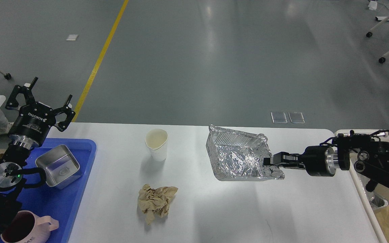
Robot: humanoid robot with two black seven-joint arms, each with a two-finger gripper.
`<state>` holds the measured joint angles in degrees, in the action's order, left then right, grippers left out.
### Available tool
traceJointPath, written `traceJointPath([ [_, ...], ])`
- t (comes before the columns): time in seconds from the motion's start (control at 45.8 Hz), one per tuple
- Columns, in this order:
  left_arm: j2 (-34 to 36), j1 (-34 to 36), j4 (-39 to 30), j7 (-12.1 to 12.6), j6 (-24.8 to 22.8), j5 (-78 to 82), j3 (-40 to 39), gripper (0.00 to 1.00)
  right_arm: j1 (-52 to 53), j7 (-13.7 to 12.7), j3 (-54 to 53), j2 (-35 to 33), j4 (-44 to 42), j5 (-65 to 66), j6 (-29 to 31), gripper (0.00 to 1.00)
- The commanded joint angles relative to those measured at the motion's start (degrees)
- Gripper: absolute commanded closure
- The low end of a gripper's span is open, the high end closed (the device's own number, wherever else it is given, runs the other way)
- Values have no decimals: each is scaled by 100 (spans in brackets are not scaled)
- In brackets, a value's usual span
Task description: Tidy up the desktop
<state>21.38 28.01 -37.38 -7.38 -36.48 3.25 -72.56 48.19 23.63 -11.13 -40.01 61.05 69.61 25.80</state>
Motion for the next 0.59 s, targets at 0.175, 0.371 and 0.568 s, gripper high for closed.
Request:
traceJointPath([
  [0.175,1033,-700,-1208,79,-26,18,320,3,59,-17,32,-279,144,9,65,100],
  [0.371,2589,-1482,-2730,53,193,298,435,3,59,-25,23,-270,144,18,65,100],
  [0.568,3399,-1966,-3442,61,1229,1440,392,3,41,-78,49,-218,136,26,56,100],
])
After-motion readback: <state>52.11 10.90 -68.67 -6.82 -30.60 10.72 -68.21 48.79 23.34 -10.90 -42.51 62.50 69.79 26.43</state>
